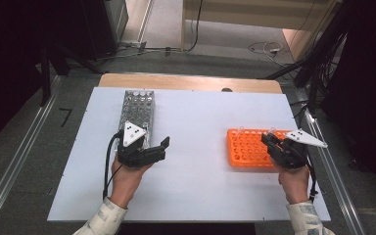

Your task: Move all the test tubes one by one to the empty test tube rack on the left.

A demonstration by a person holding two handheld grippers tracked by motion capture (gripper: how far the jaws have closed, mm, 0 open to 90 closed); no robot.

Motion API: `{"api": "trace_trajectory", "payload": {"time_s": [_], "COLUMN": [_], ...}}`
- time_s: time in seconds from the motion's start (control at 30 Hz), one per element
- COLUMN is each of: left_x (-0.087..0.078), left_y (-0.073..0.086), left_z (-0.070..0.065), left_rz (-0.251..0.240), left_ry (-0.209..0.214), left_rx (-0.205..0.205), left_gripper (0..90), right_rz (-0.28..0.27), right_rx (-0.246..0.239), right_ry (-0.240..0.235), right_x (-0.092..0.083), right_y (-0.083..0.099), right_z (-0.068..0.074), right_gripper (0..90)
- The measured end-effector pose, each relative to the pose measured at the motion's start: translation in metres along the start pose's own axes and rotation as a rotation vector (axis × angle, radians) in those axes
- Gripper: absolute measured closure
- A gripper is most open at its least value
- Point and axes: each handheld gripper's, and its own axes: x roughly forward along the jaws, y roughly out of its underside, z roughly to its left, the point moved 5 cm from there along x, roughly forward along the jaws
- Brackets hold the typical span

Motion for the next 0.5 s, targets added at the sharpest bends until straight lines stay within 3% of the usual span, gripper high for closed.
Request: {"api": "trace_trajectory", "payload": {"time_s": [0.2, 0.5], "left_x": [0.000, 0.001], "left_y": [0.000, 0.001], "left_z": [-0.002, -0.007], "left_rz": [0.001, 0.011], "left_ry": [0.004, 0.018], "left_rx": [0.001, 0.014], "left_gripper": [18.9, 19.0], "right_rz": [0.019, 0.046], "right_rx": [-0.027, -0.072], "right_ry": [-0.072, -0.136], "right_x": [-0.002, 0.005], "right_y": [-0.001, 0.004], "right_z": [0.021, 0.048], "right_gripper": [72.8, 72.8]}}
